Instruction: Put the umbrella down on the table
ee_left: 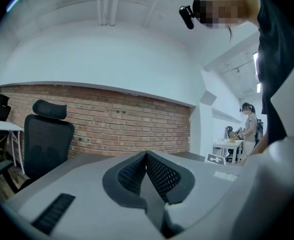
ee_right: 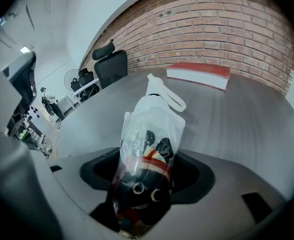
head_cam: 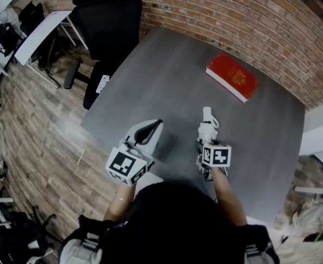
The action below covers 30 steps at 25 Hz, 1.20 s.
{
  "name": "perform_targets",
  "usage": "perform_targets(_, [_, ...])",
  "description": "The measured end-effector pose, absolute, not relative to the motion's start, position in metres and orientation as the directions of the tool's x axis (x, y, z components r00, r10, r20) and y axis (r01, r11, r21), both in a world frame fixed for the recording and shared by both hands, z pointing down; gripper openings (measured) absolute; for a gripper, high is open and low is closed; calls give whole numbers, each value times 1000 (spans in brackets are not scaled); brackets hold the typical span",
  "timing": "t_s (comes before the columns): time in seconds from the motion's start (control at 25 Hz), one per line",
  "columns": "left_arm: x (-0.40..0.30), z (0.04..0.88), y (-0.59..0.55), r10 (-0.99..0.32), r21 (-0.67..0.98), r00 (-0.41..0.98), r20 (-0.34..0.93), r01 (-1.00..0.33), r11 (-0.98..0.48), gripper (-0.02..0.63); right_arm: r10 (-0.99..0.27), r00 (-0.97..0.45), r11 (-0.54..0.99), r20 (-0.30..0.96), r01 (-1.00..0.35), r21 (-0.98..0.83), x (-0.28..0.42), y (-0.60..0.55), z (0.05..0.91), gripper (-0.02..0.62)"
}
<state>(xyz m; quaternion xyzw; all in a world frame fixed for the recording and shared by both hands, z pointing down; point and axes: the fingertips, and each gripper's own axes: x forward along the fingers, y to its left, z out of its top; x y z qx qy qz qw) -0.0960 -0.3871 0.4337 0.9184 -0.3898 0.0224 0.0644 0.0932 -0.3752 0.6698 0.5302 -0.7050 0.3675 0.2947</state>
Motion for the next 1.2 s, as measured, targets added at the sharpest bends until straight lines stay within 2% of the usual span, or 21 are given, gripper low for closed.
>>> perform_targets(0.24, [-88, 427, -389, -710, 83, 703, 42, -710, -699, 3, -522, -275, 171, 808, -961, -217, 95, -375, 674, 296])
perform_targets(1.2, [-82, 427, -383, -713, 100, 699, 48, -714, -693, 3, -513, -273, 175, 814, -961, -212, 93, -378, 672, 318])
